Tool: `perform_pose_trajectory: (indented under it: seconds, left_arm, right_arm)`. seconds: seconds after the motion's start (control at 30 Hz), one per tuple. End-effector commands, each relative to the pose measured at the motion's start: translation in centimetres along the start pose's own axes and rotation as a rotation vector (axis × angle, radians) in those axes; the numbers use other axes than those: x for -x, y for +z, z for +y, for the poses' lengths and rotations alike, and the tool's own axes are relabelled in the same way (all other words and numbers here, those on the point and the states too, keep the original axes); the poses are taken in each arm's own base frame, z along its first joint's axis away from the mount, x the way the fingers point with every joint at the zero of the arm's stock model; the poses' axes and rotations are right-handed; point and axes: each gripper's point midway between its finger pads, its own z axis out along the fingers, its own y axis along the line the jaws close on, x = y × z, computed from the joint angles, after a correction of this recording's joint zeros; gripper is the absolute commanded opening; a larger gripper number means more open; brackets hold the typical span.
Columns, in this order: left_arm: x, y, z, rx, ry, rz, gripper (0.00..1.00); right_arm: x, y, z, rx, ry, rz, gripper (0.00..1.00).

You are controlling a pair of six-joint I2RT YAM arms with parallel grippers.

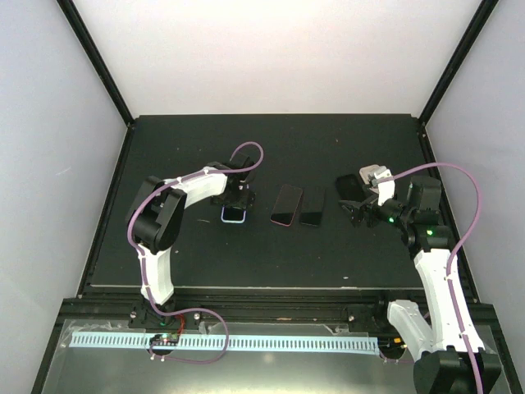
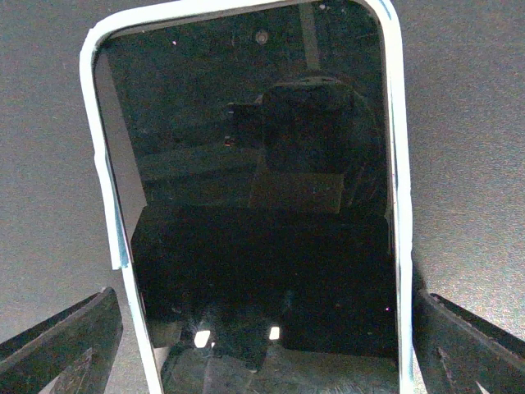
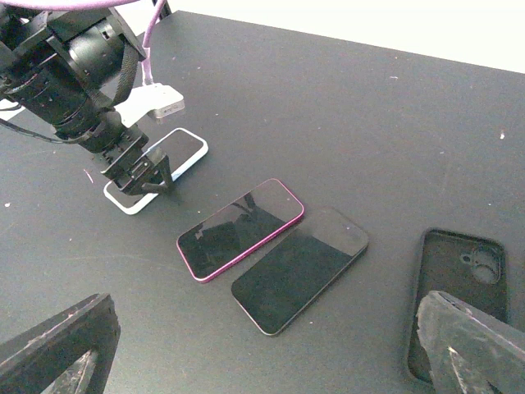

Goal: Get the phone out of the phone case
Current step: Pick up the phone at the center of the board.

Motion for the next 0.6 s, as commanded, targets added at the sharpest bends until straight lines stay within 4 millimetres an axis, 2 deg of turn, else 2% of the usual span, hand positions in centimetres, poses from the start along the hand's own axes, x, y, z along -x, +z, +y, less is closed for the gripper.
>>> perform_pose_trajectory:
  seconds: [0.0, 0.17, 0.3, 0.4, 0.57]
  left_arm:
    - [-3.3, 2.0, 0.0, -0.021, -0.009, 0.127, 0.94]
    - [-3.5, 2.1, -0.7, -0.072, -0.008, 0.142, 0.84]
    - [-3.0, 0.6, -1.5, -0.138, -0.028, 0.086, 0.74]
    - [-2.4, -2.4, -2.7, -0.205, -0.03, -0.005, 0.69]
    - [-2.0, -8.7, -5.2, -0.372, -0.083, -0.182, 0.63]
  right_arm:
    - [1.2, -0.5, 0.0, -0.015, -0.037, -0.027, 1.0]
    - [1.3, -0.6, 0.0, -0.019, -0.036, -0.029, 1.0]
    - [1.3, -0.6, -0.1, -0.024, -0.039, -0.03, 1.0]
    - [1.3, -0.6, -0.1, -0.023, -0.039, -0.028, 1.0]
    - [0.9, -0.2, 0.2, 0.006, -0.04, -0.019, 0.99]
